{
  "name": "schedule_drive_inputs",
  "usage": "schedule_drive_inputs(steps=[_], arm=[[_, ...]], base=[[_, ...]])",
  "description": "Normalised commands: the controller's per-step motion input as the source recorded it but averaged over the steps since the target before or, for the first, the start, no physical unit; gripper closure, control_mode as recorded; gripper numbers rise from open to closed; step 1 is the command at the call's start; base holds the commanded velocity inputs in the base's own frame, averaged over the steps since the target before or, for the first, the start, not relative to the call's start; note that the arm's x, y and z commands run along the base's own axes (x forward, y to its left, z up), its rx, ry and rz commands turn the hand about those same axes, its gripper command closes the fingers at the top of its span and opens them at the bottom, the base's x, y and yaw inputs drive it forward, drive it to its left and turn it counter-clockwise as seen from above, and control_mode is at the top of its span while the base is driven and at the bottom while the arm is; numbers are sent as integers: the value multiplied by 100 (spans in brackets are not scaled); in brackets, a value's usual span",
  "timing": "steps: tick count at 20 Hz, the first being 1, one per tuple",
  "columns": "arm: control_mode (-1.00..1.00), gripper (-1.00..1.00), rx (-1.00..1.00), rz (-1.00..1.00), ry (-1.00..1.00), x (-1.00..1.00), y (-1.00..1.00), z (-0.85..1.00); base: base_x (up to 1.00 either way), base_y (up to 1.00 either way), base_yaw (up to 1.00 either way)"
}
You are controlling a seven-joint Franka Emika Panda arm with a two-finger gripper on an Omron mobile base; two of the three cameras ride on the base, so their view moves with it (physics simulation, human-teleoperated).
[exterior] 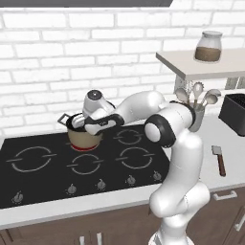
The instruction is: Put the sweet potato and potato in the pot. Retrieve the spatula and lightly stir the vegetables in the pot.
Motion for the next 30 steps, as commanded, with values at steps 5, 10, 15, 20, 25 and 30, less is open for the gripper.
schedule_drive_inputs(steps=[5,10,15,20,25,30], arm=[[-100,-100,3,-1,-10,-44,-27,96],[-100,-100,13,-6,-1,-69,-57,96],[-100,-100,13,-14,11,-82,-89,46],[-100,-100,4,-16,17,-82,-100,5],[-100,-100,0,-16,19,-64,-100,-18],[-100,-100,-4,-14,17,-52,-100,-48]], base=[[0,0,0],[0,0,0],[0,0,0],[0,0,0],[0,0,0],[0,0,0]])
